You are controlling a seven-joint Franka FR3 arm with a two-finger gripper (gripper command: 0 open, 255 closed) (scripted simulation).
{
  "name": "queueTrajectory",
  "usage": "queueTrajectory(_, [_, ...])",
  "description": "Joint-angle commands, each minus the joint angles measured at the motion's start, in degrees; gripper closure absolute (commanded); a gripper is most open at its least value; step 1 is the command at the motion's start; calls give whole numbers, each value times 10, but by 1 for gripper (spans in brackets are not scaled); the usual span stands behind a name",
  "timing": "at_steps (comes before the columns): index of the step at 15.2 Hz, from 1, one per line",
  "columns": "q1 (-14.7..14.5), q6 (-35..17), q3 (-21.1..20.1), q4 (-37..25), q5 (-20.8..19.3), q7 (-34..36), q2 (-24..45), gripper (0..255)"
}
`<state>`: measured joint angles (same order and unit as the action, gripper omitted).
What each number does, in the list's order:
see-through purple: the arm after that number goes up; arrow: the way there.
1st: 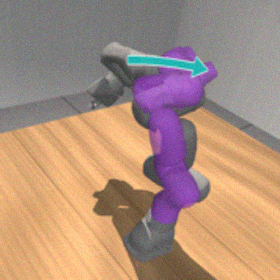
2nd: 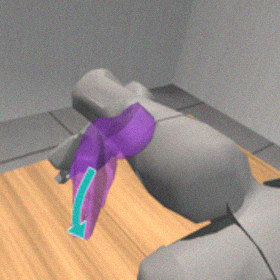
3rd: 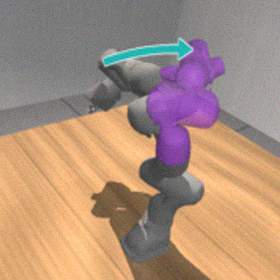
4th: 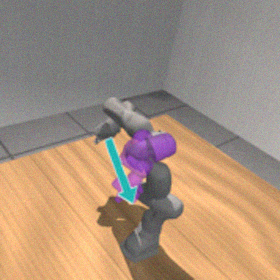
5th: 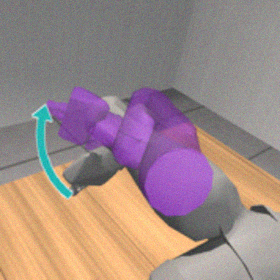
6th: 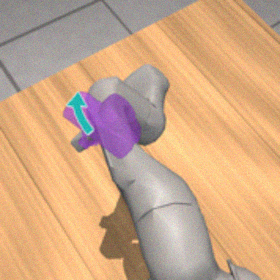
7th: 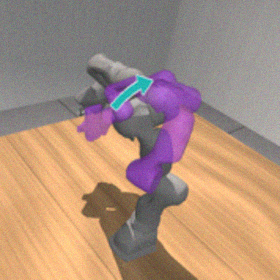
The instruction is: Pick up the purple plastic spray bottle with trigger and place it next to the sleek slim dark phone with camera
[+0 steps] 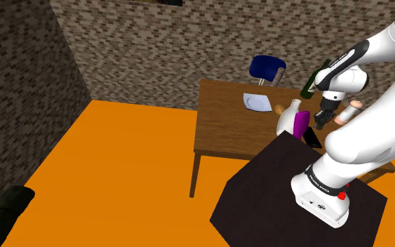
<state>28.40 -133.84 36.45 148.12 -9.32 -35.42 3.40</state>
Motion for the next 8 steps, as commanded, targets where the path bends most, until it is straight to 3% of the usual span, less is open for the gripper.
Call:
queueTrajectory(1, [0, 0, 0, 0, 0, 0, 0, 0])
queueTrajectory(4, [16, 80, -29, -96, 71, -303, 53, 0])
queueTrajectory(8, [46, 195, -89, -222, 110, -644, 118, 0])
